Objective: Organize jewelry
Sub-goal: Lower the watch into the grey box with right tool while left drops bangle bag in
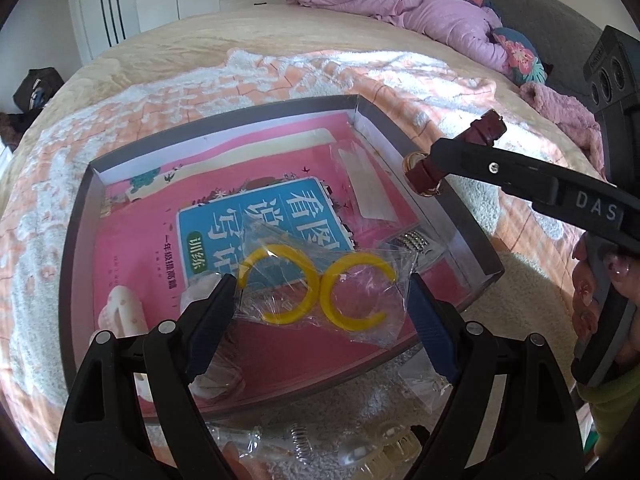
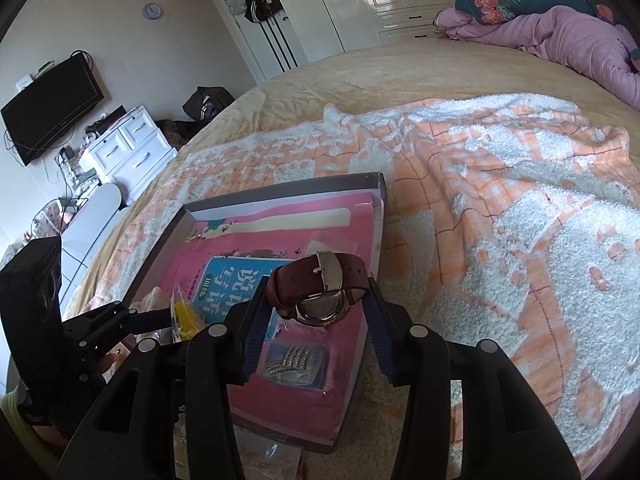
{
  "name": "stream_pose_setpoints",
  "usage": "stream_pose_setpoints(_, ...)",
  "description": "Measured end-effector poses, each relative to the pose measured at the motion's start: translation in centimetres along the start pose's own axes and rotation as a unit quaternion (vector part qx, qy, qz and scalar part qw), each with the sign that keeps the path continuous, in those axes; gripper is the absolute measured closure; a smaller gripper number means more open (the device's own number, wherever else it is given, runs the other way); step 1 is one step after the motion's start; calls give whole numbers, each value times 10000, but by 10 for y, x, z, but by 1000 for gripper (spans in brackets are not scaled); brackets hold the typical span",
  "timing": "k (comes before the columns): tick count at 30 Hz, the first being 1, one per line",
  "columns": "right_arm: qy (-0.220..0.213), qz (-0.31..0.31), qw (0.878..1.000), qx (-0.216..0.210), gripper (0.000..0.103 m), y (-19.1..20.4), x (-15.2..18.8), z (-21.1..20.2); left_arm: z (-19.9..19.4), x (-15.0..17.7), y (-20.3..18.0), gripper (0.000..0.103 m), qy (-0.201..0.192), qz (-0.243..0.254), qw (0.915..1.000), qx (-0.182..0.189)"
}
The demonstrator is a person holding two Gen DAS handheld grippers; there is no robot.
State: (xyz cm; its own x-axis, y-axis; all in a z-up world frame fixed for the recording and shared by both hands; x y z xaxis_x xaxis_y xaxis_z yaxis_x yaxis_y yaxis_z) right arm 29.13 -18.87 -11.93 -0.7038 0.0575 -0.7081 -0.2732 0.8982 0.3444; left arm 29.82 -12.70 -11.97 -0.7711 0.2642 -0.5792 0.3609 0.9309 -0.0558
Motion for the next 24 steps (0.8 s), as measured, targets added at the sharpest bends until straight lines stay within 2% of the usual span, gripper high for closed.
stream_pose_setpoints(9, 151, -204, 9996, 134, 59, 3, 7, 11, 10, 5, -1, 26, 135, -35, 9999, 0)
stream_pose_setpoints(24, 254, -141, 9995, 119, 54, 3, 13, 10, 12, 5, -3, 26, 133, -26, 9999, 24)
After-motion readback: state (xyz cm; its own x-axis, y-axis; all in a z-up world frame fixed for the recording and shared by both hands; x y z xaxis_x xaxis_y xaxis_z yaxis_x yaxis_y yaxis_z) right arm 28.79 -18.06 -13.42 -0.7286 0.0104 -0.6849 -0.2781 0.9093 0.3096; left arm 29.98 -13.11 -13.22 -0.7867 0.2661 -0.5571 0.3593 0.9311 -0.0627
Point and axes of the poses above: each gripper's, at about its wrist camera, not at the fingertips, and z roughly the way its jaws point, y to its left, x to its underside, the point moved 10 cm from there along z, roughly the way its jaws point
